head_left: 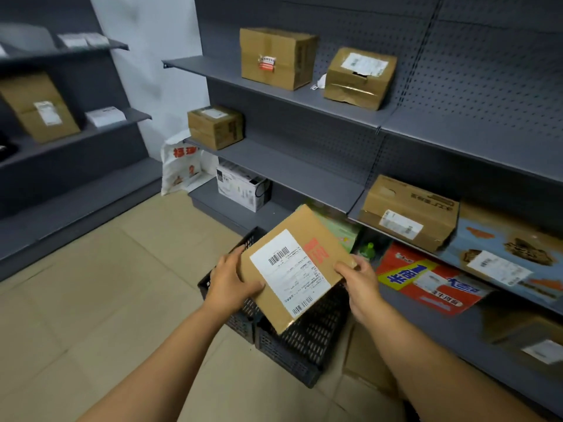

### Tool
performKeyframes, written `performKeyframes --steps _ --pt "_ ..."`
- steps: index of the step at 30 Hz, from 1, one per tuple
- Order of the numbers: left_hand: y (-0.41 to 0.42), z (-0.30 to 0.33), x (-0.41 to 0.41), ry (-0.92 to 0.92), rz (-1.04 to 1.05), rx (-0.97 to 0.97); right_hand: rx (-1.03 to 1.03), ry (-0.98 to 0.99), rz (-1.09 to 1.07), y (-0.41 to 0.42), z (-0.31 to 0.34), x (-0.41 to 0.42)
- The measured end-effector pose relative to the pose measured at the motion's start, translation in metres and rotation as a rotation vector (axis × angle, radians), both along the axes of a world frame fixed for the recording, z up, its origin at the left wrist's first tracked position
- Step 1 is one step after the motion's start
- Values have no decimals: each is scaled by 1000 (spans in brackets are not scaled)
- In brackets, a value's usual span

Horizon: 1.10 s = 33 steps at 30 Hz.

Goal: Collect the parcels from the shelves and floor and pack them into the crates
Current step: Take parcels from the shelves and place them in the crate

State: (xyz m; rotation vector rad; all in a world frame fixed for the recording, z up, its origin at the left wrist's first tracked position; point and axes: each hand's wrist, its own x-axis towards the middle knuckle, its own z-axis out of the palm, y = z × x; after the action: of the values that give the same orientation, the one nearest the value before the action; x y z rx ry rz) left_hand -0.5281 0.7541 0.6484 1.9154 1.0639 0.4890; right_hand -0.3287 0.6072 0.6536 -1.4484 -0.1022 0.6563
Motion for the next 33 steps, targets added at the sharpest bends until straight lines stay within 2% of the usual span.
performKeyframes --steps 3,6,8,12,17,21,26,31,33 --pt "16 -13 -7 82 16 -13 14 18 -38 35 -6 -16" --pt "29 -26 -7 172 48 66 -10 42 17 64 -14 -24" --pt "40 -33 -5 165 46 94 -55 41 59 84 -20 -25" --pt "69 -45 8 18 63 -128 -143 10 214 123 -35 -24" --pt "138 -58 37 138 72 -68 -293 -117 433 184 -55 10" --pt "203 -64 72 276 16 -11 -387 -175 505 239 -66 41" --pt "270 -79 108 304 -8 -96 -500 -179 486 298 -82 74" --pt "319 -108 130 317 30 -215 -616 -312 562 350 -106 92" --pt "338 -122 139 329 31 -267 -763 -399 598 371 -118 99"
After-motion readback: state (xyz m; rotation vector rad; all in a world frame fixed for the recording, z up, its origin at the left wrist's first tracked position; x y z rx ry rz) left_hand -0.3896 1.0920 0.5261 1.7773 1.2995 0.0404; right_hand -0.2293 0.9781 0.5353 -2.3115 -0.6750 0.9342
